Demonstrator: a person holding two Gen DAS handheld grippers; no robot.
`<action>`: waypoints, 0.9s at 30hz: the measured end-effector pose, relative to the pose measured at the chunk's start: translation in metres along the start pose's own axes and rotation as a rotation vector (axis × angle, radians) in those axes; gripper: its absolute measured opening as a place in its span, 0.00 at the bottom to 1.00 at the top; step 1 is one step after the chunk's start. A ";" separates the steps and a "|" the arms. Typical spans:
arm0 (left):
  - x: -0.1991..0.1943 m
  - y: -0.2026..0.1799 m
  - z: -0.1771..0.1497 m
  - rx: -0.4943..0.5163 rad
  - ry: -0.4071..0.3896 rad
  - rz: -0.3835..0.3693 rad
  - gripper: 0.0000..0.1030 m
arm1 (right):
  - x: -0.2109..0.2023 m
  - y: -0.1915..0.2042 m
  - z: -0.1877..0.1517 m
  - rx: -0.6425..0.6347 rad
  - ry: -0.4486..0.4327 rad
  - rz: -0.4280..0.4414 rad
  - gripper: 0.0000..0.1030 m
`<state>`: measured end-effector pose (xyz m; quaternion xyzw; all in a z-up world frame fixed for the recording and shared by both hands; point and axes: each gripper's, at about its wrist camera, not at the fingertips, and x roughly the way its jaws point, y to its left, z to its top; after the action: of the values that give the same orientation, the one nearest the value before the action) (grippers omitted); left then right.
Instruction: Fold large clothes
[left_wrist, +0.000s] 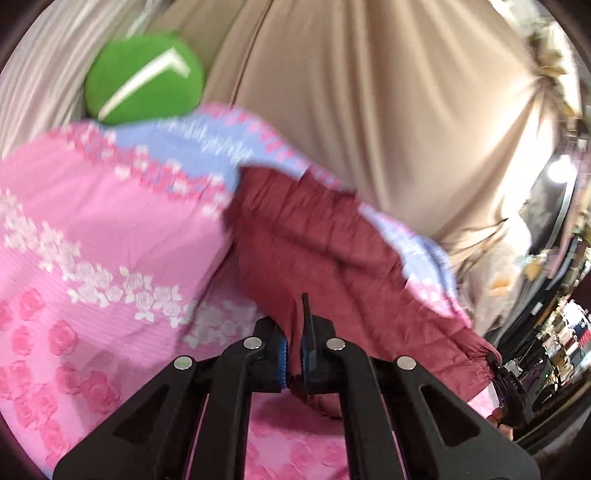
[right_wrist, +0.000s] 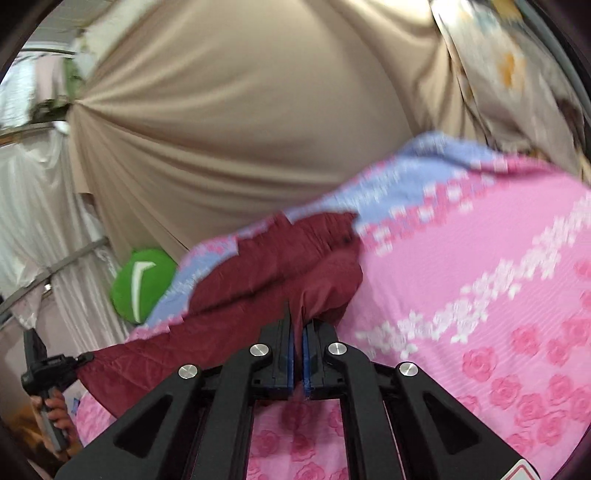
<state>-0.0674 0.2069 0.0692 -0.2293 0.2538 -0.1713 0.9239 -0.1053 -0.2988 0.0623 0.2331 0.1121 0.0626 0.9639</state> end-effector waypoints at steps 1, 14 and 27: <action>-0.015 -0.006 0.002 0.011 -0.034 -0.014 0.04 | -0.017 0.006 0.003 -0.017 -0.047 0.028 0.03; -0.082 -0.069 0.051 0.142 -0.263 -0.055 0.04 | -0.101 0.048 0.062 -0.120 -0.370 0.170 0.03; 0.179 -0.018 0.073 0.116 0.113 0.316 0.03 | 0.124 -0.039 0.060 0.114 0.023 -0.101 0.03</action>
<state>0.1140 0.1389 0.0640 -0.1231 0.3278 -0.0511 0.9353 0.0320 -0.3377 0.0737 0.2809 0.1381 0.0102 0.9497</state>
